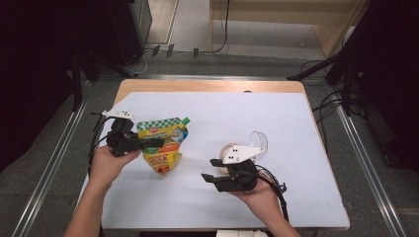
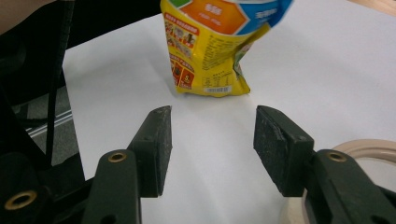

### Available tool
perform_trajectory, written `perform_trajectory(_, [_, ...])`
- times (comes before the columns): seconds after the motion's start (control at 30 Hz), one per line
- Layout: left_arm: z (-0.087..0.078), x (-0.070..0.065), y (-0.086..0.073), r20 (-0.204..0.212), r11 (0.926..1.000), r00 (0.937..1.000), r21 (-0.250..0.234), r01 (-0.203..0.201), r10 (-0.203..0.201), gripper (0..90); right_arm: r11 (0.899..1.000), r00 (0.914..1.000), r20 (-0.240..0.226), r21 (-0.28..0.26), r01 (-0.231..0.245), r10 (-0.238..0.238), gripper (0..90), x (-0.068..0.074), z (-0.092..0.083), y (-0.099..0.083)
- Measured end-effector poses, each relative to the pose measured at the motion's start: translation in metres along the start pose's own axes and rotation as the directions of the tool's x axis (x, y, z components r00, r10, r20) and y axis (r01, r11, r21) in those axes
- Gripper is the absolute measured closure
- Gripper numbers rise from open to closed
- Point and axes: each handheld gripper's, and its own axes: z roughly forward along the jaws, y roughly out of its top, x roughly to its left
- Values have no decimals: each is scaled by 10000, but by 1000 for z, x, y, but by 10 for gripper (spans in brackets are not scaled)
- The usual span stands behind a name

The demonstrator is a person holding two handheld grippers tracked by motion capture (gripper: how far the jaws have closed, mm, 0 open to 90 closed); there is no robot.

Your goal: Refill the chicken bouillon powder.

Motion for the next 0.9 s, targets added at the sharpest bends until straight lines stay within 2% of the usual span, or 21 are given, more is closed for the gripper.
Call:
perform_trajectory(0.13, [-5,-1,-2,156,9996,9999,-289,-49,53,728,10000,10000,-25,13,38,-38,484,-1,1,1])
perform_trajectory(0.17, [-7,-1,-2,25,9997,10000,-259,-33,34,705,10000,10000,-31,56,13,-13,486,-2,1,2])
perform_trajectory(0.27, [-11,-3,-2,-13,9994,10000,-334,-31,31,657,9998,10000,-17,204,-38,38,486,-4,3,2])
perform_trajectory(0.4, [-21,-5,0,-174,9982,9998,-594,-10,0,601,9993,10000,19,373,-62,62,487,-7,4,1])
perform_trajectory(0.47, [-25,-6,1,-259,9974,9997,-714,-15,-3,586,9992,10000,34,397,-86,85,487,-8,4,1])
perform_trajectory(0.67, [-38,-10,6,-771,9979,9969,-625,-174,125,521,9985,9998,211,543,-81,70,485,-11,4,0])
perform_trajectory(0.9, [-55,-12,7,-1026,9962,9945,-818,-282,198,495,9977,9997,218,671,-109,95,484,-13,5,-1])
